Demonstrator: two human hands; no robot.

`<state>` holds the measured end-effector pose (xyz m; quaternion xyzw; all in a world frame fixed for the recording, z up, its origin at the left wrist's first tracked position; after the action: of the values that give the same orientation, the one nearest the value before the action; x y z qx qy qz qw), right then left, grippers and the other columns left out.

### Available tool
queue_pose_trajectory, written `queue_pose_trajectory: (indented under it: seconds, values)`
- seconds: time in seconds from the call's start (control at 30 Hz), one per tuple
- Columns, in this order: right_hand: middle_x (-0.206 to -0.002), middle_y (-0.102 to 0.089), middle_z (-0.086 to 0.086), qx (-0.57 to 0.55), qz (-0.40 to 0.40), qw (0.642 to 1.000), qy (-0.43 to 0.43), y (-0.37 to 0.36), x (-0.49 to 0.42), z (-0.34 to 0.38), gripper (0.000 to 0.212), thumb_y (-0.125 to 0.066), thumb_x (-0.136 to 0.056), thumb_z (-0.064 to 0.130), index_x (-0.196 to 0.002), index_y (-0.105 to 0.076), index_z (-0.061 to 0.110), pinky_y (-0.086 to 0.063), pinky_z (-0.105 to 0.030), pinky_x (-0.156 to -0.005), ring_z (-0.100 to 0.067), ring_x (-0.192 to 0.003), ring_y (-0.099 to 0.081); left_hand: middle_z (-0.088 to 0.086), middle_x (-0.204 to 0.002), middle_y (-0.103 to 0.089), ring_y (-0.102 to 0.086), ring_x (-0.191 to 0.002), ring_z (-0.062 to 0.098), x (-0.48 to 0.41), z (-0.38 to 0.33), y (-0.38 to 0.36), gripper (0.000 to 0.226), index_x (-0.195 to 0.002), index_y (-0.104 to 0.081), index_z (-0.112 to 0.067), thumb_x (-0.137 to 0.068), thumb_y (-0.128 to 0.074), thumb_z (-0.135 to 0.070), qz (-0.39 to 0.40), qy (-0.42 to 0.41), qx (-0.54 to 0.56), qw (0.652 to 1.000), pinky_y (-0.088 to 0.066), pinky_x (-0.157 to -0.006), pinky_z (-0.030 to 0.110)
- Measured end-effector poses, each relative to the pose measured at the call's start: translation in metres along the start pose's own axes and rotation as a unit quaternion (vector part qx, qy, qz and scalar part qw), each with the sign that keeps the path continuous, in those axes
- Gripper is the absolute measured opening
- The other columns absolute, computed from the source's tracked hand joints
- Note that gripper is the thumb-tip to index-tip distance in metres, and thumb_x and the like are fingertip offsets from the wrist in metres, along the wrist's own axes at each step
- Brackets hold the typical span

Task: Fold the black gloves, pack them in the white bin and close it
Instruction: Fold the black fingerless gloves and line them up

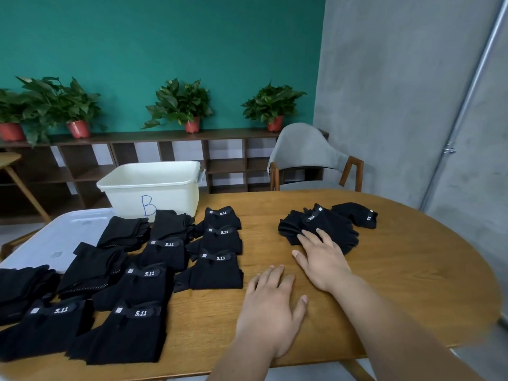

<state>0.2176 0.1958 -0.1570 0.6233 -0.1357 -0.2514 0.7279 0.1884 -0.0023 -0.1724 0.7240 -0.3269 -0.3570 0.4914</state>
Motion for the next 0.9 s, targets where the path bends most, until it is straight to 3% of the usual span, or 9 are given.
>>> queue_pose_trajectory:
  seconds: [0.13,0.27,0.4,0.53,0.67,0.77,0.83,0.9]
  values:
    - [-0.162,-0.043,0.007,-0.139,-0.086,0.986,-0.039,0.007,-0.01,-0.014,0.053,-0.038,-0.11,0.045,-0.158,-0.043,0.025,-0.026,-0.043,-0.125,-0.018,-0.154,-0.021,-0.007,-0.174,-0.016,-0.004,-0.161,0.013,-0.002,0.0,0.001,0.068,-0.163,-0.032,-0.032,-0.105,-0.02,-0.066,0.003,0.003,0.006,1.0,-0.002,-0.131,0.041]
    - [-0.149,-0.058,0.004,-0.272,-0.193,0.94,-0.072,0.036,-0.007,-0.029,0.041,-0.048,-0.109,0.025,-0.148,-0.058,0.026,-0.032,-0.043,-0.123,-0.018,-0.147,-0.035,-0.006,-0.174,-0.018,-0.006,-0.161,0.015,0.0,0.0,0.002,0.068,-0.163,-0.032,-0.03,-0.106,-0.02,-0.065,-0.005,0.005,0.008,1.0,-0.001,-0.131,0.04]
    - [-0.148,-0.058,0.009,-0.329,-0.211,0.918,-0.062,0.075,0.001,-0.035,0.04,-0.049,-0.108,0.021,-0.145,-0.061,0.03,-0.033,-0.033,-0.119,-0.015,-0.142,-0.044,-0.005,-0.173,-0.02,-0.012,-0.16,0.017,0.003,0.0,0.003,0.067,-0.163,-0.033,-0.029,-0.107,-0.022,-0.064,-0.023,0.005,0.018,1.0,-0.005,-0.132,0.039]
    - [-0.134,-0.066,0.009,-0.384,-0.225,0.894,-0.049,0.114,0.011,-0.03,0.037,-0.052,-0.106,0.021,-0.138,-0.067,0.034,-0.038,-0.026,-0.107,-0.008,-0.123,-0.054,-0.005,-0.172,-0.02,-0.014,-0.159,0.018,0.006,0.0,0.005,0.065,-0.163,-0.032,-0.029,-0.108,-0.023,-0.063,-0.041,0.004,0.031,0.999,-0.009,-0.132,0.039]
    - [-0.129,-0.068,0.011,-0.392,-0.256,0.884,-0.008,0.141,0.022,-0.021,0.037,-0.054,-0.104,0.018,-0.134,-0.069,0.035,-0.042,-0.022,-0.106,-0.003,-0.121,-0.059,-0.004,-0.169,-0.02,-0.016,-0.157,0.017,0.01,-0.001,0.007,0.062,-0.162,-0.03,-0.029,-0.108,-0.024,-0.061,-0.068,0.007,0.041,0.997,-0.016,-0.131,0.039]
    - [-0.132,-0.065,0.02,-0.292,-0.291,0.908,0.081,0.139,0.046,-0.012,0.033,-0.056,-0.104,0.019,-0.131,-0.071,0.033,-0.041,-0.02,-0.11,0.005,-0.124,-0.056,0.0,-0.17,-0.017,-0.015,-0.157,0.019,0.013,-0.003,0.011,0.062,-0.164,-0.021,-0.027,-0.109,-0.026,-0.054,-0.099,0.021,0.05,0.994,-0.018,-0.131,0.037]
    - [-0.125,-0.068,0.024,-0.184,-0.224,0.947,0.138,0.112,0.065,-0.01,0.026,-0.056,-0.103,0.034,-0.12,-0.074,0.039,-0.044,-0.025,-0.107,0.005,-0.121,-0.058,0.003,-0.17,-0.016,-0.015,-0.157,0.02,0.015,-0.004,0.014,0.063,-0.165,-0.015,-0.025,-0.109,-0.03,-0.048,-0.12,0.035,0.05,0.991,-0.02,-0.13,0.038]
    - [-0.111,-0.07,0.028,-0.106,-0.084,0.979,0.154,0.077,0.084,-0.01,0.025,-0.049,-0.1,0.049,-0.099,-0.073,0.048,-0.052,-0.03,-0.102,0.008,-0.109,-0.061,0.005,-0.169,-0.016,-0.017,-0.157,0.022,0.015,-0.005,0.016,0.065,-0.166,-0.013,-0.023,-0.107,-0.033,-0.043,-0.134,0.037,0.044,0.989,-0.022,-0.129,0.04]
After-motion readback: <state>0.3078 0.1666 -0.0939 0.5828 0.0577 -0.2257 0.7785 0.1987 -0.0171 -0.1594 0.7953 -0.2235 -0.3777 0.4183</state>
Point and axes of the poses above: each hand's wrist, its own x-axis away from the middle knuckle, its own y-axis out of the back of the hand, z = x × y, the point moved 1 cm from there along -x, towards the middle knuckle
